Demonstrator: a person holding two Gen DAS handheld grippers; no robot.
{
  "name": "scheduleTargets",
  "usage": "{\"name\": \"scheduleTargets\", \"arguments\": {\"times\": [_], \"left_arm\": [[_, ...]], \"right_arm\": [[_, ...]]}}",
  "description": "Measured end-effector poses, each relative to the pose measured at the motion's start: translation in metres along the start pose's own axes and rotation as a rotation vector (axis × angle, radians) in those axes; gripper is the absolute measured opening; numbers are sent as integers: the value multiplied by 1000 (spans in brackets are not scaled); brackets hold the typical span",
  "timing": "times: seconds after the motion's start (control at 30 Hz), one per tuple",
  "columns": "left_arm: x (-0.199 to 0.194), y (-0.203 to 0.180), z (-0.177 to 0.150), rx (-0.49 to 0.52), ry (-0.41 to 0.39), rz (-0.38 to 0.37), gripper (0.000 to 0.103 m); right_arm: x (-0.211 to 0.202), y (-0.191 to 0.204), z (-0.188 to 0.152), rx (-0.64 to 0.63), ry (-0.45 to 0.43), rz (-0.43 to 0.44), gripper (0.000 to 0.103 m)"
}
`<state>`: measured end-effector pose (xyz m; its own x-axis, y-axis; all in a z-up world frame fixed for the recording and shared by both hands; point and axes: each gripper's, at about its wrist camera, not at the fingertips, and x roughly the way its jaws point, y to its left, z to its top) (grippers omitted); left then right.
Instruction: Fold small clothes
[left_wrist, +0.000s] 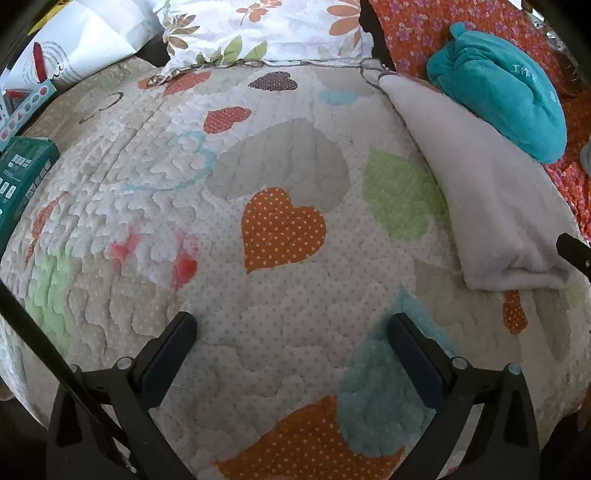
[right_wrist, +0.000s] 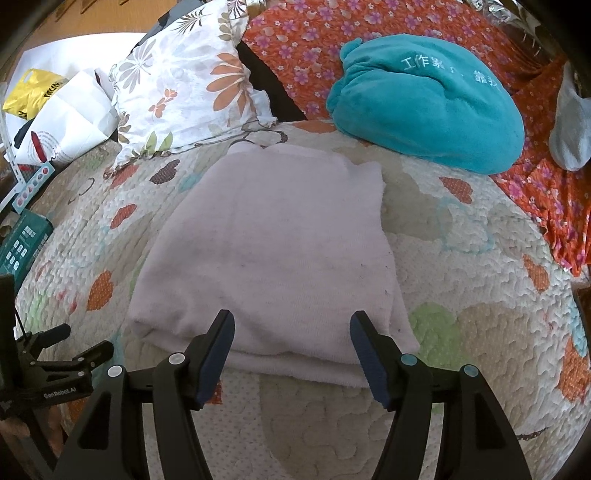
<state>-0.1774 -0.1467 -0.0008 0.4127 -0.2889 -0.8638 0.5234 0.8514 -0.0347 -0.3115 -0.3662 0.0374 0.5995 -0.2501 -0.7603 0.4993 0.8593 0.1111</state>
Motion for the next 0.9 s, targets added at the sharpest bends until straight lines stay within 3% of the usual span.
{"name": "scheduleTargets", "arguments": {"times": [0.33,0.9], "left_arm": [[-34,-6,8,-11,-103,-13,103],[-35,-9,9,-17,-75,-56,103]], "right_arm": [[-10,0,1,-7,-27,-24,71],[-7,7,-2,-46,-19,-43,73]]}}
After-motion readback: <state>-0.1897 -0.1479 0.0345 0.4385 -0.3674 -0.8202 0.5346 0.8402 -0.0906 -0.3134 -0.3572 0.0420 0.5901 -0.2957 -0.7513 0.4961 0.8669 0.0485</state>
